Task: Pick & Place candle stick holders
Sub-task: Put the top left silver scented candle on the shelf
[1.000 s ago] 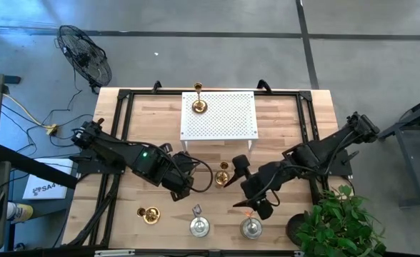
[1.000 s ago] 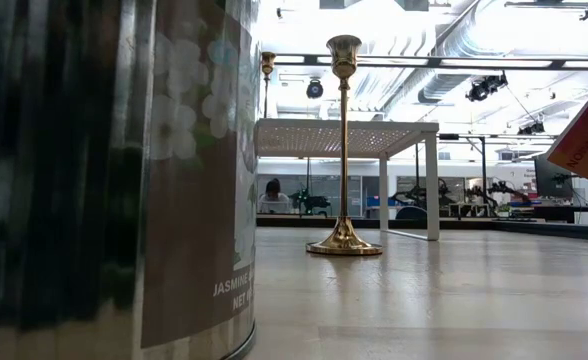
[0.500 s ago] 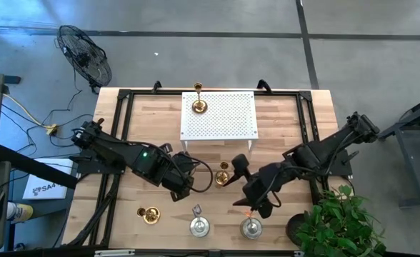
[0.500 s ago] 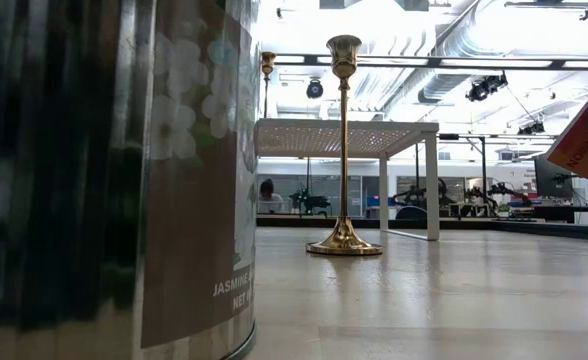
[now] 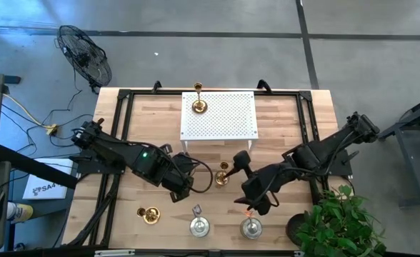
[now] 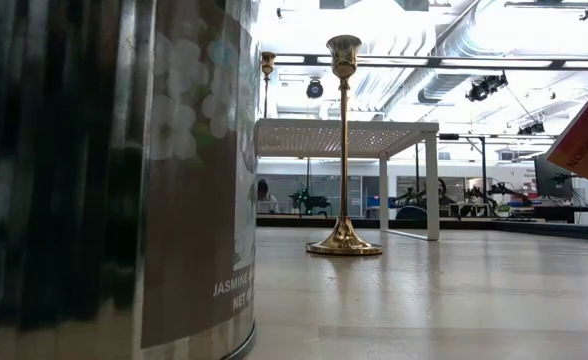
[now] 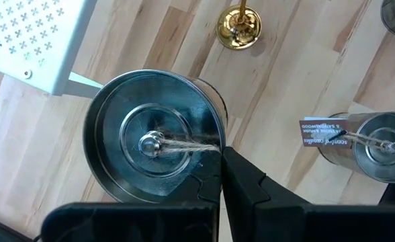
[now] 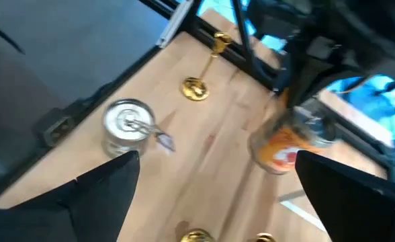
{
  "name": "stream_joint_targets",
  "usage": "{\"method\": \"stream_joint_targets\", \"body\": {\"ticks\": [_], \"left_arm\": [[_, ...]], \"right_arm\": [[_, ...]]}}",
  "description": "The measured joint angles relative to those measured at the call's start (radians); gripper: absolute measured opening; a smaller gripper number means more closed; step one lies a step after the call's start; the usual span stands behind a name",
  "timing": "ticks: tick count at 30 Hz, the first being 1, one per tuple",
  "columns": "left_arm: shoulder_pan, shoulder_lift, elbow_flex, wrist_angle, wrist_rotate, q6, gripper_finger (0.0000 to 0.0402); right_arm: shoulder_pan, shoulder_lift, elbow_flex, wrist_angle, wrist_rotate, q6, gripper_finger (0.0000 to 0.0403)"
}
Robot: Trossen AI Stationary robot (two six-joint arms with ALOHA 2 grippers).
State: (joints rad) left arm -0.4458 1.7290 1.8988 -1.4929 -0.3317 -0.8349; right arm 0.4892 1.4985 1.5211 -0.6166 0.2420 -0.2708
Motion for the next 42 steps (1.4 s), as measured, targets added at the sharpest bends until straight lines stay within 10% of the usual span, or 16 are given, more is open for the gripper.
{"method": "stream_joint_targets", "body": {"ticks": [18,29,42], "left_arm": [[0.000,0.002,0.014,0.020,-0.050,0.033,0.0000],[0.000,0.001,0.145,0.030,-0.139,0.138,0.0000],[0.000,0.001,0.230,0.106,-0.211,0.330,0.0000]], "right_arm": [[0.000,-0.001,0.000,0.094,-0.012,0.119,0.0395],[-0.096,-0.001,0.000,0.088,0.228,0.342,0.0394],[-0.220,0.022,0.000,0.100,0.162,0.379,0.0394]]}}
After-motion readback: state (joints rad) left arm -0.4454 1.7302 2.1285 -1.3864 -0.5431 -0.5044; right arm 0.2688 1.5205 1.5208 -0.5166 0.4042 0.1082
